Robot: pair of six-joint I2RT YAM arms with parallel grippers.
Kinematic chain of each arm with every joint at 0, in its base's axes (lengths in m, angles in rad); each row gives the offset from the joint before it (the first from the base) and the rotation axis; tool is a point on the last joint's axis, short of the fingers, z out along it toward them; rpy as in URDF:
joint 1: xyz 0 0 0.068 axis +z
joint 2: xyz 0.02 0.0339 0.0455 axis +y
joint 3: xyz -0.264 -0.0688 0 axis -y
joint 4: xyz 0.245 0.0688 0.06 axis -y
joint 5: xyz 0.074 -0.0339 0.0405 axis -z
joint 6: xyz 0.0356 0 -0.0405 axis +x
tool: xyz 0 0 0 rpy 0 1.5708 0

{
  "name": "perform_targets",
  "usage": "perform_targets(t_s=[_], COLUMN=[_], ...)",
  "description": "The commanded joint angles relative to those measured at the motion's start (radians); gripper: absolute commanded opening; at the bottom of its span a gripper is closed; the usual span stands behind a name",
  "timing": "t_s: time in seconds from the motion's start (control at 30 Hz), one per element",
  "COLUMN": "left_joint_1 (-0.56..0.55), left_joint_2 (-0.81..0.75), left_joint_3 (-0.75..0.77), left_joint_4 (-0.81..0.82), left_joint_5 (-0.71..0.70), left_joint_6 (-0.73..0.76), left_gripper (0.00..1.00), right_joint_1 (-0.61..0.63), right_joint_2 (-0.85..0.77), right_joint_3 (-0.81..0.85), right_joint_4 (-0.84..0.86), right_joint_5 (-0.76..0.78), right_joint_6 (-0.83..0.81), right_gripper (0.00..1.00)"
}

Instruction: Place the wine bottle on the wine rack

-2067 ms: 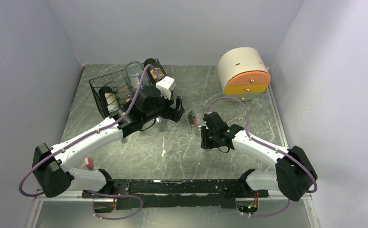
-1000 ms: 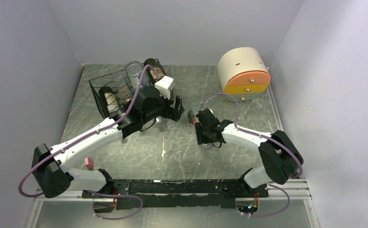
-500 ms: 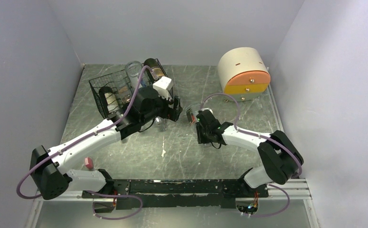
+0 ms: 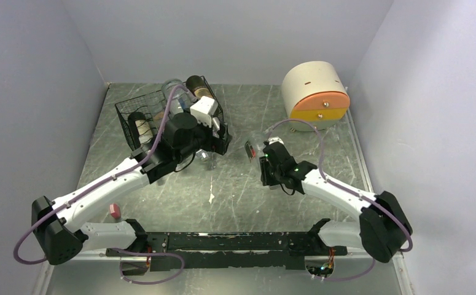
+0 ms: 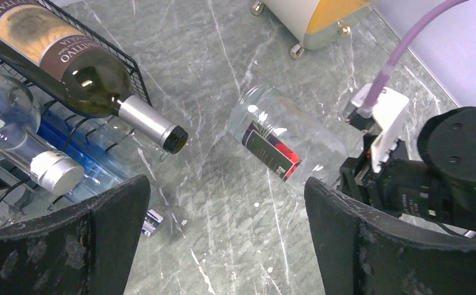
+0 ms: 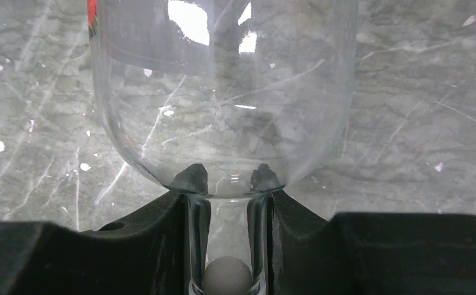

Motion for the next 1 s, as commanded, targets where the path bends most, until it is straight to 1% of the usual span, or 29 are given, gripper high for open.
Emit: perform_targets(t_s=[0.0,0.27,0.4,0.5,0.63,0.73,0.83,0.97], left_joint_1=[0.005,0.006,0.005,0.006,0.005,0.005,0.005,0.005], left_joint_2=[-0.039,-0.134,-0.194,-0.259,-0.336,-0.380,-0.414,-0.442], left_joint_3=[0.039,0.098,0.190,0.218,0.235,0.242,0.257,0.269], left_joint_4=[-0.016,-0.064,-0.156,-0.158,-0.154,-0.146,-0.144,-0.145], left_joint_5=[-0.032,-0.078,-0.085,-0.088,-0.123,-0.161,-0.188,-0.213], left_joint_6=[0.023,0.048,0.044,0.068,0.106,0.131,0.148,0.164], left_gripper=[0.99,0.99,0.99,0.99,0.99,0.99,0.99,0.99], right_joint_1=[-0.002,0.000,0.009,0.062,0.168,0.223,0.271,0.335], right_joint_2=[-0.128,-0.254,-0.270,-0.257,-0.170,-0.082,0.028,0.204], right_joint_3=[0.048,0.110,0.193,0.247,0.322,0.398,0.471,0.613], right_joint_4=[0.137,0.131,0.126,0.159,0.212,0.290,0.380,0.481], right_joint_5=[0.070,0.048,-0.061,-0.084,-0.045,-0.060,-0.067,-0.069], right_joint_6=[-0.006,-0.020,-0.043,-0.046,-0.049,-0.035,-0.009,0.017], right_gripper=[0.00,0.00,0.00,0.00,0.00,0.00,0.00,0.00])
